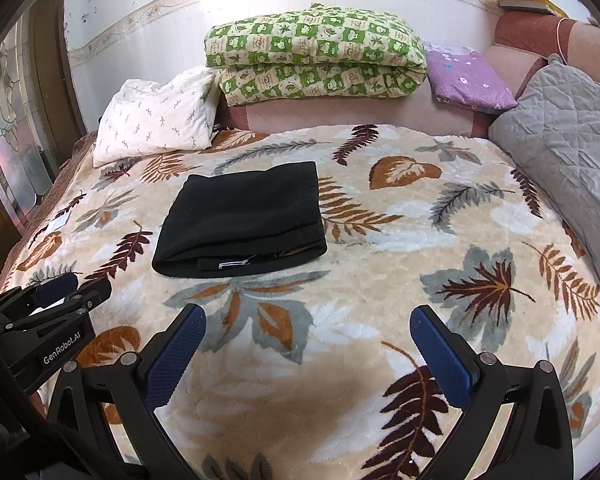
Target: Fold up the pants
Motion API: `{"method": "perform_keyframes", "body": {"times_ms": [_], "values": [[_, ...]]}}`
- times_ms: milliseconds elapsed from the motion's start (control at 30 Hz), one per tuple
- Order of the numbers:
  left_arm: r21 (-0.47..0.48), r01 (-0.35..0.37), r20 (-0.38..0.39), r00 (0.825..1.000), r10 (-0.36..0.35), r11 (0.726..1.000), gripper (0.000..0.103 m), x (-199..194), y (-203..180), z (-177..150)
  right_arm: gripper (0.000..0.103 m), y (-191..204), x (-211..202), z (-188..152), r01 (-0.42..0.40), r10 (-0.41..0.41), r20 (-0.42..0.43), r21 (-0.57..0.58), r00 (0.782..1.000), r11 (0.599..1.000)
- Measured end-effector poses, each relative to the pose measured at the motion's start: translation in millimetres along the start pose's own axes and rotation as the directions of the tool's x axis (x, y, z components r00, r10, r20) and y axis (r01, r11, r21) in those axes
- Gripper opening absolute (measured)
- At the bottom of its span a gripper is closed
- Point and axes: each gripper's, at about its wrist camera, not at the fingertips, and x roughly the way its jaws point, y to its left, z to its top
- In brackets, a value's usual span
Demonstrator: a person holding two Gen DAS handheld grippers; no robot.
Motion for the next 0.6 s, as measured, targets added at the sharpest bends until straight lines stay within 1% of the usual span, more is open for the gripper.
{"method": "perform_keyframes", "body": {"times_ms": [467, 533, 600], "values": [[0.001, 0.023, 0.002, 1.000, -0.023, 1.000, 0.044, -1.0, -0.5, 0.7, 0.102, -1.1, 2.2, 0.2, 0.000, 0.000, -0.007, -0.005, 1.000, 1.000], [-0.005, 0.021, 0.019, 1.000, -0.021, 1.000, 0.050, -3.2, 0.2, 1.3, 0.102, -1.1, 2.5, 0.0, 0.002, -0.002, -0.006, -0.005, 1.000, 1.000], [-0.007, 0.014, 0.028, 1.000, -0.014, 1.000, 0.052, -4.2, 0.8, 3.0, 0.102, -1.0, 2.6, -0.1, 0.001, -0.001, -0.008, -0.005, 1.000, 1.000]]}}
